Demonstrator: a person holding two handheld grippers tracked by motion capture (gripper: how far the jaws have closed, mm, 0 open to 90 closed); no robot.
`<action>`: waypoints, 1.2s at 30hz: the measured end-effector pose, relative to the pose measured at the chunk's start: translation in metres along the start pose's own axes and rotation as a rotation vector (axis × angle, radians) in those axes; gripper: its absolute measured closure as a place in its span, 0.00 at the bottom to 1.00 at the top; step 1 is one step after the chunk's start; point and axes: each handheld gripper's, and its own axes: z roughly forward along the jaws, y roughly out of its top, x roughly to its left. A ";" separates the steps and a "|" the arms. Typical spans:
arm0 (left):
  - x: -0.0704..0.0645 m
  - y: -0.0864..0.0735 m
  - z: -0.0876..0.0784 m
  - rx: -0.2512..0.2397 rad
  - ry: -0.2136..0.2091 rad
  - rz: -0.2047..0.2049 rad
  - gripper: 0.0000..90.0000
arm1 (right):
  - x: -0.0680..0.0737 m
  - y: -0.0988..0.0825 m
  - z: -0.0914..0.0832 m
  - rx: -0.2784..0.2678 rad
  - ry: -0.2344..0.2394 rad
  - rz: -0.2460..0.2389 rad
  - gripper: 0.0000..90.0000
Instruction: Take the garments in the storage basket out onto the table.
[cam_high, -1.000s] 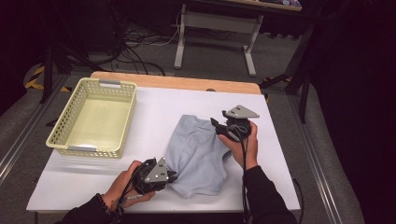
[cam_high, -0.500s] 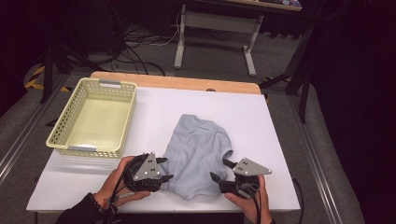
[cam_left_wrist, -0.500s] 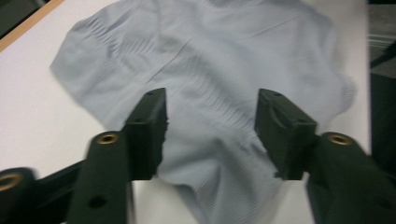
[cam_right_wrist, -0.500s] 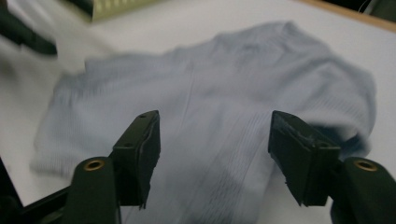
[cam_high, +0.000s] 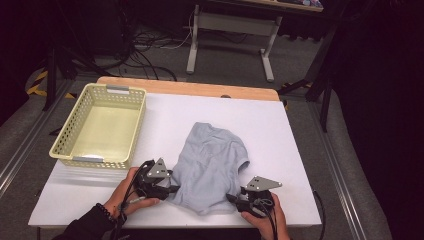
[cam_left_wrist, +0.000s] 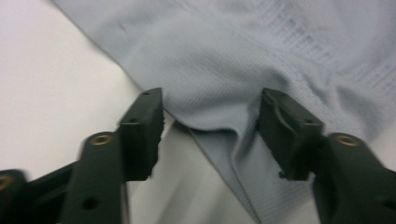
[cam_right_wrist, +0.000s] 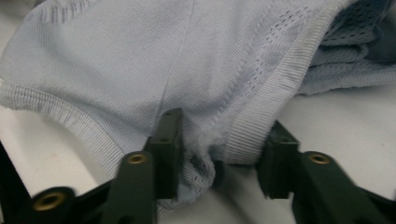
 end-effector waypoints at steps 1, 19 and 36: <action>-0.001 0.001 0.000 0.005 0.002 0.003 0.60 | 0.000 0.000 -0.001 -0.002 0.000 -0.012 0.80; -0.052 0.020 0.011 -0.107 0.000 0.103 0.68 | -0.061 0.007 -0.044 -0.021 -0.409 -0.050 0.92; 0.043 0.079 0.057 -0.143 0.243 -0.045 0.22 | -0.104 0.016 -0.028 -0.063 -0.522 0.018 0.91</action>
